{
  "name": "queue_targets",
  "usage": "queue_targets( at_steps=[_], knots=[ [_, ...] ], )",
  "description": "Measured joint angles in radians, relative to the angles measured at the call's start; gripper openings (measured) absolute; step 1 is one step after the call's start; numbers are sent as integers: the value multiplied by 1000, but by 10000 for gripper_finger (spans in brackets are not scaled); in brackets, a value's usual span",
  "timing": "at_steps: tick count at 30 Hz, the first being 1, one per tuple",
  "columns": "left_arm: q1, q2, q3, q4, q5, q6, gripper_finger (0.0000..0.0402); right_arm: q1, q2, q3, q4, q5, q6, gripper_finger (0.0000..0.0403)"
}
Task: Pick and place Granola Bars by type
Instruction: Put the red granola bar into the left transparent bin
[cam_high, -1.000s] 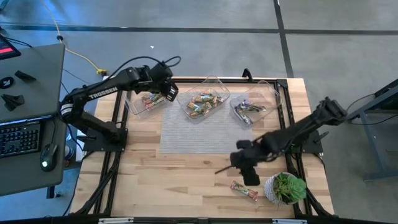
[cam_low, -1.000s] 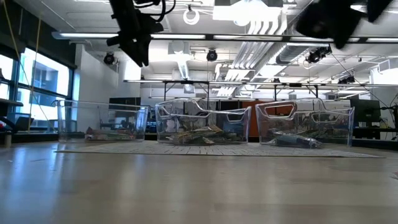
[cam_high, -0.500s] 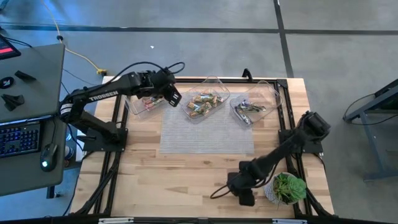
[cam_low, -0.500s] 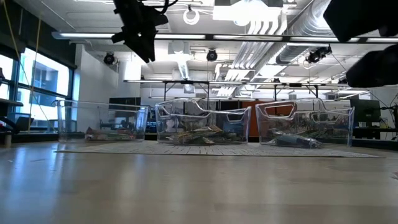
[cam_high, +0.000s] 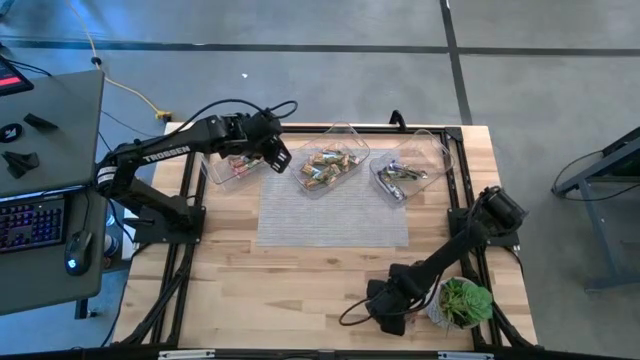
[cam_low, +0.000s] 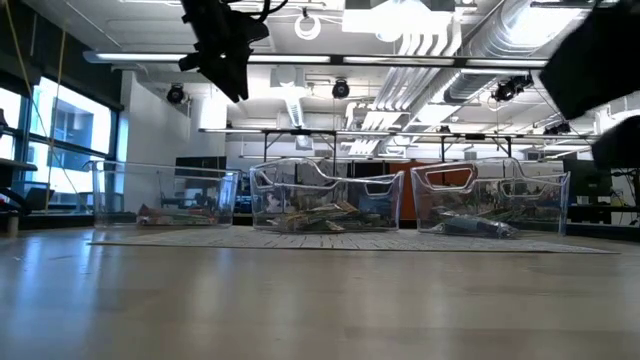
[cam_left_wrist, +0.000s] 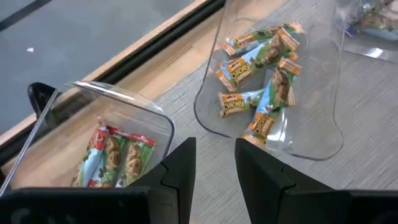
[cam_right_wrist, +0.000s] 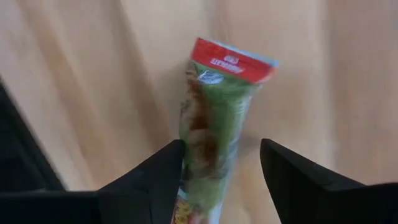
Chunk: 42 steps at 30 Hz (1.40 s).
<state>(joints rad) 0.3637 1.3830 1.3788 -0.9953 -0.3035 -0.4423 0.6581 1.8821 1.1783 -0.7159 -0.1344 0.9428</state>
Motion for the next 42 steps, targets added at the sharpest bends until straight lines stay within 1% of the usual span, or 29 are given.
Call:
queue_targets(
  at_steps=[3, 8, 11, 13, 20, 23, 26, 29, 31, 33, 35, 36, 38, 42],
  knots=[
    [0, 0, 0, -3, 0, 0, 108, 10, 22, 3, 10, -11, -5, 201],
    [0, 0, 0, -3, 0, 0, 108, 18, 32, 4, 2, 42, -32, 201],
    [0, 0, 0, -3, 2, 0, 108, 17, 32, 3, 5, 42, -50, 195],
    [0, 0, 0, -3, 2, 0, 108, 17, 32, 3, 4, 40, -51, 180],
    [0, 0, 0, -3, 1, 0, 108, 14, 29, 2, -3, 47, -83, 100],
    [1, -4, 0, -4, 1, 0, 108, -13, 15, 4, -8, 17, -112, 85],
    [2, -26, -1, -4, 2, 18, 108, -58, -5, 34, 2, 36, -159, 81],
    [2, -63, -1, -29, 0, 27, 108, -112, -30, 82, -1, 82, -274, 81],
    [2, -101, -1, -57, -23, 27, 108, -156, -36, 122, -1, 138, -370, 81],
    [2, -146, -1, -87, -56, 27, 108, -209, -39, 178, 14, 229, -493, 81],
    [2, -196, -1, -103, -92, 27, 108, -268, -41, 233, 78, 345, -656, 80],
    [2, -222, -1, -110, -101, 27, 108, -302, -36, 257, 121, 378, -748, 80],
    [3, -272, -1, -127, -104, 27, 108, -369, -21, 301, 233, 381, -907, 80],
    [2, -354, 0, -150, -104, 20, 108, -512, 3, 374, 437, 321, -1108, 80]
  ],
)
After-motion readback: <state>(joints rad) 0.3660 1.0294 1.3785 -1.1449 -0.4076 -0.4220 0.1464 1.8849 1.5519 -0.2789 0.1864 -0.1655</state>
